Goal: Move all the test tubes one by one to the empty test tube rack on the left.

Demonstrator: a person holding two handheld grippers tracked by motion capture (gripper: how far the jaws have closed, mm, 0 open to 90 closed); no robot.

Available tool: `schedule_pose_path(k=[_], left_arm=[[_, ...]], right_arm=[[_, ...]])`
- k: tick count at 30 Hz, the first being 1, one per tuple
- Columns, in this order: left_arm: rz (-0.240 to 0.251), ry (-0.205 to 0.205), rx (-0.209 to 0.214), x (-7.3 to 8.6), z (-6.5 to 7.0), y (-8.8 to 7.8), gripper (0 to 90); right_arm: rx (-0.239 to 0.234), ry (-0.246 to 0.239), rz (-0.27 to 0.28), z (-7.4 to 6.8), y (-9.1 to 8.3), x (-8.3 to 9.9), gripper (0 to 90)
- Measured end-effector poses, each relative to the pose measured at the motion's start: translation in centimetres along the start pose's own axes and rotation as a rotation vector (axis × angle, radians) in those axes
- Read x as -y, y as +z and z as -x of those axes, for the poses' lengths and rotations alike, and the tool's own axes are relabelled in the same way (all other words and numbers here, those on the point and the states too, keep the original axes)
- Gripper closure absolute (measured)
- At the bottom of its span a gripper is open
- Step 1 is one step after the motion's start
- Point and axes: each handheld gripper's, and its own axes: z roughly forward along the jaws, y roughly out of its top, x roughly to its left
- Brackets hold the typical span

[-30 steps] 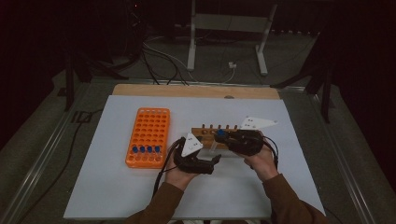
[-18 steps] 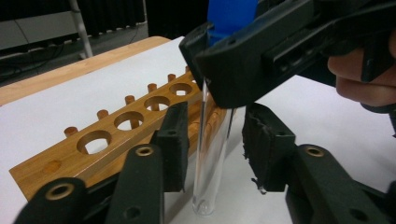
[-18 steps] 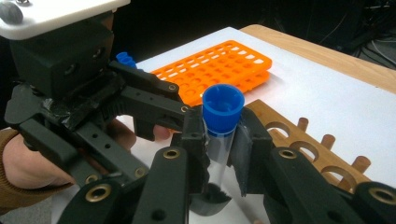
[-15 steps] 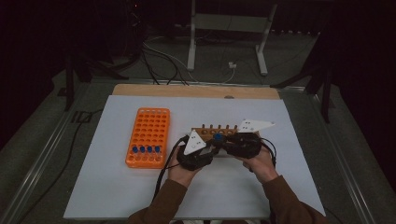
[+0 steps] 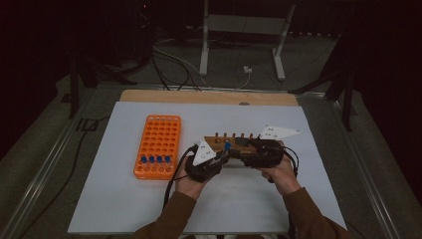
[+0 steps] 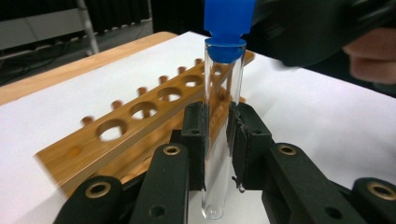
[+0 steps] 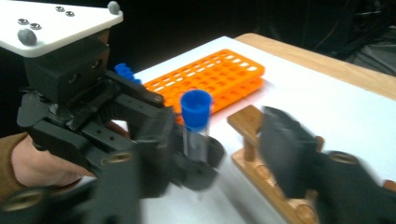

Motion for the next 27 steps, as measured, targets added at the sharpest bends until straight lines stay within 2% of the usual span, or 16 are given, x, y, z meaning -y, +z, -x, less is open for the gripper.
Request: schedule_pose_path(k=[4,6,13,18,20,27], left_arm=[[0.005,-0.018,-0.015,0.1,-0.5,-0.8,78.0],[0.011,-0.025,-0.021,0.0,-0.7,-1.4,77.9],[0.039,-0.062,-0.043,-0.2,-1.5,-3.6,78.0],[0.054,-0.092,-0.055,-0.3,-2.2,-5.6,78.0],[0.046,-0.112,-0.057,-0.3,-2.7,-6.4,78.0],[0.054,-0.106,-0.078,0.4,-3.5,-9.6,78.0]], right_arm=[[0.050,0.013,0.007,0.4,-0.5,0.2,21.5],[0.080,0.014,0.003,0.7,-0.6,0.4,16.2],[0.140,0.039,-0.021,1.4,-0.9,1.5,4.4],[0.157,0.053,-0.027,1.8,-1.5,2.3,1.5],[0.169,0.053,-0.032,2.0,-1.7,2.5,1.0],[0.191,0.070,-0.037,2.7,-2.6,3.5,0.0]])
